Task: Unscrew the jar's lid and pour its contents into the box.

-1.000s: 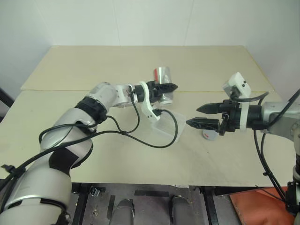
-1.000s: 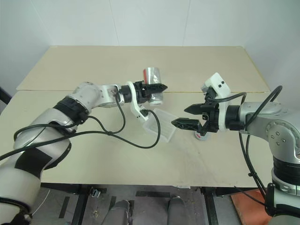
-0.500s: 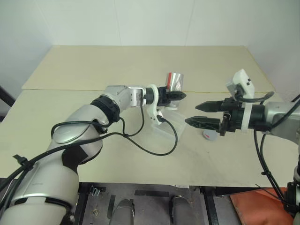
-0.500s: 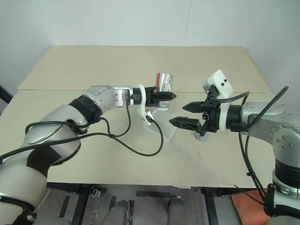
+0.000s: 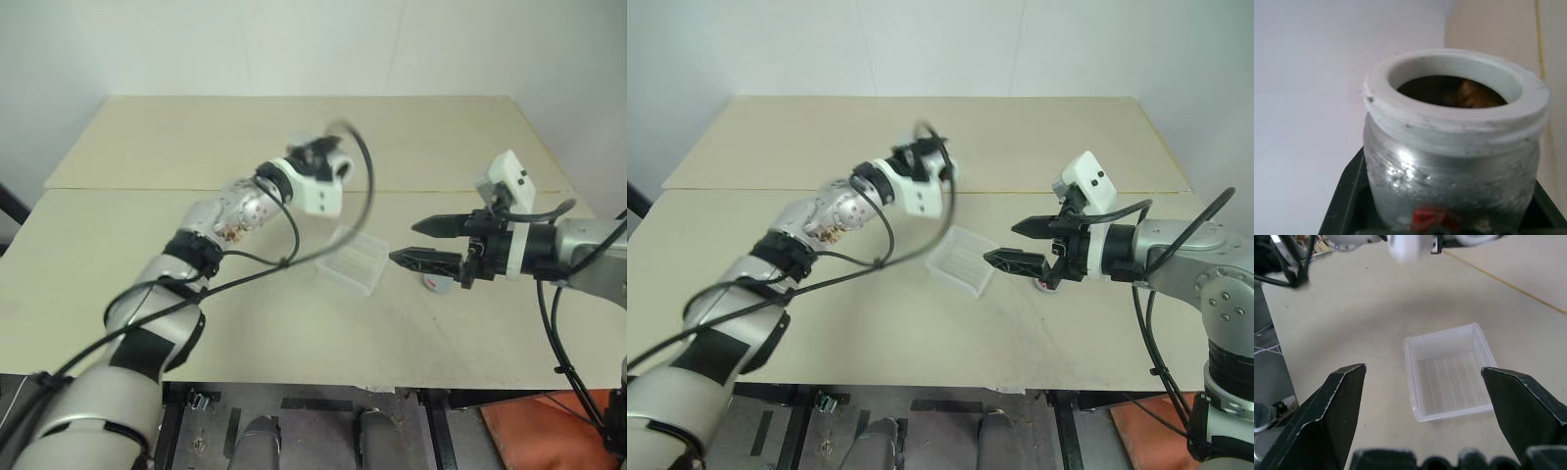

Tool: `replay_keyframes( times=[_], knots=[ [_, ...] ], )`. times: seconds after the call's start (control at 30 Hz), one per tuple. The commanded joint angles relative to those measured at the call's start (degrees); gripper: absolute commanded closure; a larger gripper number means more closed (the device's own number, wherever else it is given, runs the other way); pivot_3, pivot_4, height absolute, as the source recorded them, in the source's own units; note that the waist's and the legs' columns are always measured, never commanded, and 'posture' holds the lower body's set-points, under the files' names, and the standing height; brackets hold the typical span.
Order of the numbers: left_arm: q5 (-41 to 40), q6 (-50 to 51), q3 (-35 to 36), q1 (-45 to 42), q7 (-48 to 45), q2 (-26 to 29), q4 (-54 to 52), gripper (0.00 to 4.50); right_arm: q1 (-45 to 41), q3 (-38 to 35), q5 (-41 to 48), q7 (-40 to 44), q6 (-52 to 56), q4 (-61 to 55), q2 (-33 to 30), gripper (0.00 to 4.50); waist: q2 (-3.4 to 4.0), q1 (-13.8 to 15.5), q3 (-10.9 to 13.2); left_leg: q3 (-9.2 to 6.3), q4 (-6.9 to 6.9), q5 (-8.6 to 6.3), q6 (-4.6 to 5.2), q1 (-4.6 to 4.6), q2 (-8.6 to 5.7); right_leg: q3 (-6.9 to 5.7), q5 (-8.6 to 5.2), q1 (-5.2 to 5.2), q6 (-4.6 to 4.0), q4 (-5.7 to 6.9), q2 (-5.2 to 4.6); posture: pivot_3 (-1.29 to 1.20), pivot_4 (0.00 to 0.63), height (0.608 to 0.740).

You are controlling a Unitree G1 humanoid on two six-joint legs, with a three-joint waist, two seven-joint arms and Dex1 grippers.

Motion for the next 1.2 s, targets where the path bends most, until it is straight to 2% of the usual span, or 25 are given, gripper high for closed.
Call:
replay_keyframes(
  times=[0.03, 0.23, 0.4, 0.5, 0.57, 0.67, 0.77, 0.87, 0.97, 1.1, 1.2],
  knots=[
    [-17.0, 23.7, 13.7, 0.6, -6.8, -2.8, -8.6, 2.56, -0.2, -1.7, 0.4, -0.4, -2.1, -0.2, 0.4, 0.06, 0.00, -0.5, 0.0, -0.03, 0.05, -0.01, 0.02, 0.00, -0.01, -0.01, 0.01, 0.02, 0.01, -0.02, 0.00, 0.00, 0.150, 0.740],
    [-23.6, 39.8, 17.4, 8.2, -12.1, -2.3, -19.4, 2.56, -0.3, -0.9, 1.3, -1.1, -1.7, -0.5, 1.7, 0.06, 0.01, -2.1, 0.0, -0.03, 0.05, -0.01, 0.03, 0.18, -0.01, -0.01, 0.01, 0.13, 0.00, 0.01, 0.01, 0.00, 0.150, 0.740],
    [-23.3, 41.7, 16.7, 11.6, -11.3, -2.0, -25.7, 2.56, -2.0, 0.0, 1.3, -0.6, -1.8, 0.8, 1.4, 0.06, 0.01, -2.4, 0.0, -0.05, 0.05, 0.00, 0.01, 0.22, 0.00, 0.01, 0.01, 0.10, -0.01, -0.01, 0.03, 0.00, 0.150, 0.740],
    [-18.3, 32.6, 12.9, 12.9, -11.3, 0.3, -26.5, 2.56, -2.4, 0.6, 0.8, -0.2, -2.0, 1.2, 1.0, 0.06, 0.01, -2.3, 0.0, -0.05, 0.05, 0.01, -0.01, 0.22, -0.01, 0.01, 0.01, 0.13, -0.01, -0.02, 0.02, 0.00, 0.150, 0.740],
    [-12.7, 23.4, 9.2, 13.1, -9.5, 2.4, -26.0, 2.56, -2.5, 0.7, 0.7, -0.1, -2.0, 1.2, 0.9, 0.06, 0.01, -2.2, 0.0, -0.04, 0.05, 0.08, -0.13, 0.21, -0.01, 0.01, 0.01, 0.12, -0.01, -0.04, 0.02, 0.00, 0.150, 0.740],
    [5.7, -2.1, -2.0, 9.7, -0.6, 10.1, -21.1, 2.56, -2.6, 0.7, 0.5, 0.6, -2.1, 1.1, 0.0, 0.06, 0.01, -2.0, 0.0, -0.01, 0.04, 0.08, -0.14, 0.22, -0.01, 0.01, 0.02, 0.10, -0.02, -0.15, 0.02, 0.00, 0.150, 0.740],
    [25.3, -15.1, -13.0, 2.5, 12.4, 15.2, -14.1, 2.56, -3.1, 1.1, -0.1, 1.4, -2.5, 1.6, -0.8, 0.06, 0.01, -1.3, 0.0, -0.02, 0.02, 0.07, -0.12, 0.24, -0.01, 0.02, 0.02, 0.11, -0.03, -0.24, 0.02, 0.00, 0.150, 0.740],
    [38.8, -20.1, -21.0, -4.4, 23.3, 15.6, -8.8, 2.56, -3.8, 1.9, -0.9, 1.9, -3.0, 2.1, -1.2, 0.06, 0.01, -0.7, 0.0, -0.01, 0.02, 0.04, -0.06, 0.20, -0.03, 0.03, 0.06, 0.13, -0.01, -0.25, 0.02, 0.00, 0.150, 0.740],
    [52.2, -20.7, -29.4, -9.3, 31.9, 15.1, -7.2, 2.56, -4.6, 2.1, -1.3, 2.0, -3.5, 2.4, -1.1, 0.06, 0.01, -0.7, 0.0, 0.00, 0.02, 0.03, -0.04, 0.08, -0.03, 0.02, 0.08, 0.09, 0.04, -0.12, 0.01, 0.00, 0.150, 0.740],
    [61.8, -16.9, -34.7, -13.0, 34.7, 12.6, -6.7, 2.56, -4.4, 1.3, -1.0, 1.8, -3.5, 2.4, -0.6, 0.06, 0.01, -0.7, 0.0, 0.02, 0.02, 0.03, -0.04, 0.00, -0.03, 0.02, 0.08, 0.00, 0.04, -0.10, 0.00, 0.00, 0.150, 0.740],
    [65.8, -16.3, -36.6, -13.2, 35.5, 12.1, -10.4, 2.56, -4.3, 1.0, -0.5, 1.2, -3.4, 2.4, 0.1, 0.06, 0.01, -0.8, 0.0, 0.01, 0.02, 0.02, -0.03, -0.01, -0.03, 0.02, 0.08, 0.00, 0.04, -0.09, 0.00, 0.00, 0.150, 0.740]
  ],
)
